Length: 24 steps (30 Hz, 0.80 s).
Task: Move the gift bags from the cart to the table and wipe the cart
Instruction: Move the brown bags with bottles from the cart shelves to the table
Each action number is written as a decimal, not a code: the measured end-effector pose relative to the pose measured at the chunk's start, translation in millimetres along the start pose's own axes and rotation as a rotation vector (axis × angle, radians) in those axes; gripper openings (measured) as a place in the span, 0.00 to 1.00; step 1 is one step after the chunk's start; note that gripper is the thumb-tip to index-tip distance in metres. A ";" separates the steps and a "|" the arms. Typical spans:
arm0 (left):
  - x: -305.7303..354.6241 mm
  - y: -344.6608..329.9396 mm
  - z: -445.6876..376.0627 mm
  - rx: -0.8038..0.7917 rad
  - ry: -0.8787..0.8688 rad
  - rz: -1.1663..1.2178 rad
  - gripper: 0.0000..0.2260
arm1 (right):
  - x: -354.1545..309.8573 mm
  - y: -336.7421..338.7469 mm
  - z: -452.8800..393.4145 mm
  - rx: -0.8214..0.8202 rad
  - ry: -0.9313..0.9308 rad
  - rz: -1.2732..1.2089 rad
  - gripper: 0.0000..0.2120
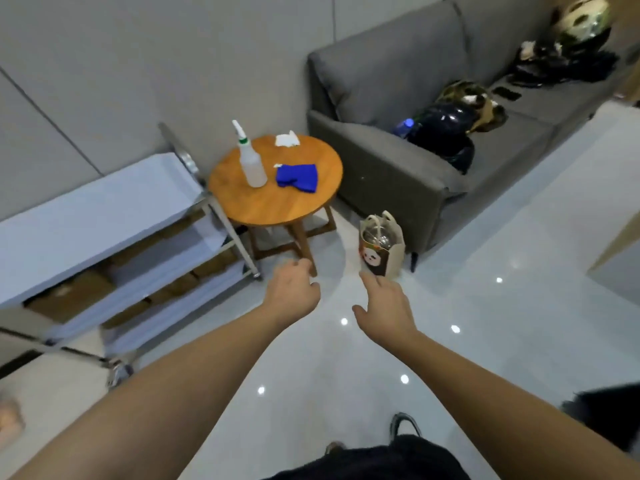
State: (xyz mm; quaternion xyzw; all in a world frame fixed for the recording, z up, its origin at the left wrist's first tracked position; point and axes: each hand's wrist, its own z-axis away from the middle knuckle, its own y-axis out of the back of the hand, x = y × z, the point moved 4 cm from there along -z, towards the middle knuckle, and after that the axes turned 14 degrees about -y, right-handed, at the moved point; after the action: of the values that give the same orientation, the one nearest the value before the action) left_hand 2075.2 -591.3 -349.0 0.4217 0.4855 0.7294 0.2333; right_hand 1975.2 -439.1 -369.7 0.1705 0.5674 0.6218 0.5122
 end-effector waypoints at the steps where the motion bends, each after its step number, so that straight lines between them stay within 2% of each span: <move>1: -23.3 9.5 7.7 0.007 0.047 0.008 0.19 | -20.2 -7.2 -1.2 -0.022 0.042 0.013 0.31; 5: -117.2 49.0 48.3 0.120 0.265 0.057 0.19 | -106.1 -42.4 -7.5 -0.104 0.238 0.086 0.31; 9: -189.5 72.1 80.8 0.205 0.447 0.095 0.22 | -184.8 -76.7 -16.7 -0.177 0.418 0.167 0.29; 13: -251.9 91.7 98.0 0.263 0.599 0.097 0.21 | -262.4 -110.3 -30.1 -0.233 0.561 0.189 0.31; 18: -319.9 116.2 101.5 0.331 0.757 0.139 0.19 | -344.6 -148.1 -57.6 -0.342 0.662 0.232 0.31; 24: -383.2 144.5 101.9 0.319 0.925 0.160 0.17 | -426.0 -189.0 -84.8 -0.468 0.734 0.261 0.31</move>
State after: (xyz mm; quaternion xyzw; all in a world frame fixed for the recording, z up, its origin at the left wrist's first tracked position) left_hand 2376.1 -887.2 -349.5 0.1202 0.6099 0.7723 -0.1305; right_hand 2169.4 -869.8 -404.0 -0.1116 0.5293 0.8119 0.2194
